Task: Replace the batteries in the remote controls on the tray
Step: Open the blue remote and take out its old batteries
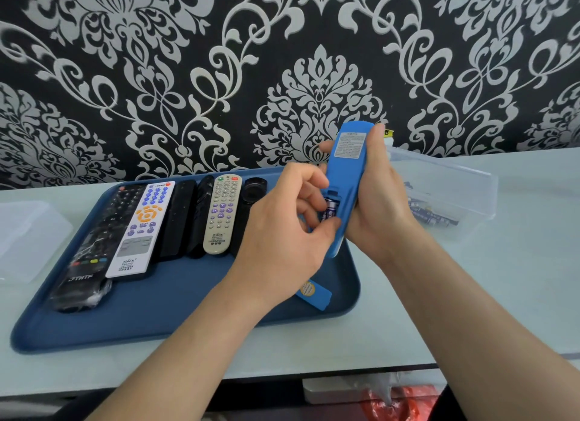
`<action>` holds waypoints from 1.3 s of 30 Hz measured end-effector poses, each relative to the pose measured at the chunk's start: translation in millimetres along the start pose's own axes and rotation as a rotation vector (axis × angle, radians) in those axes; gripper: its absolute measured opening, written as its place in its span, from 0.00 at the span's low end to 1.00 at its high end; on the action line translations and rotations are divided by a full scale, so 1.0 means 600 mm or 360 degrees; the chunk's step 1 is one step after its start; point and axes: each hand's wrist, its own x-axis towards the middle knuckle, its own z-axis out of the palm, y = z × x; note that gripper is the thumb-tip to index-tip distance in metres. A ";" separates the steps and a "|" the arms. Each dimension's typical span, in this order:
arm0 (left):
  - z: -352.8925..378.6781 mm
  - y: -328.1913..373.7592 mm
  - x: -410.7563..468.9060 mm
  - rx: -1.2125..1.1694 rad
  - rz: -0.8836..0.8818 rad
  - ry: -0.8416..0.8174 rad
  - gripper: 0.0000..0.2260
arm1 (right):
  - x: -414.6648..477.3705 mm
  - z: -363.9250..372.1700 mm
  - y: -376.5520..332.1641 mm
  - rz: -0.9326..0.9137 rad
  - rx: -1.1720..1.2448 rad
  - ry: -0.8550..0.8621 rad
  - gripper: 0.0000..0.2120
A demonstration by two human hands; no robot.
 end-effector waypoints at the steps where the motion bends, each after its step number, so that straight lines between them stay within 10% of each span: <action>1: 0.001 -0.004 -0.001 0.0094 0.0001 0.0042 0.14 | 0.000 -0.001 0.000 -0.0012 0.0036 0.0001 0.33; 6: 0.006 -0.009 -0.006 0.0369 0.0121 0.0098 0.11 | -0.001 -0.003 -0.007 -0.0099 0.0056 0.0018 0.32; 12: 0.011 0.005 -0.003 -0.0321 -0.0607 0.0100 0.07 | -0.020 0.017 0.005 -0.0536 -0.0563 0.0003 0.29; 20: 0.002 -0.003 -0.001 -0.0319 -0.0468 0.0103 0.11 | -0.029 0.023 0.023 -0.0851 -0.0863 -0.0062 0.29; 29: -0.058 -0.018 0.007 -0.0328 -0.0675 -0.0409 0.05 | -0.005 -0.006 -0.008 -0.0233 -0.0011 0.0215 0.31; 33: -0.039 -0.034 -0.007 0.0737 0.0010 -0.0380 0.03 | 0.000 -0.020 -0.016 -0.0007 0.0283 0.0172 0.32; 39: -0.037 -0.013 -0.007 0.0424 0.0458 -0.0121 0.04 | 0.001 -0.015 -0.008 0.0089 0.0268 0.0044 0.33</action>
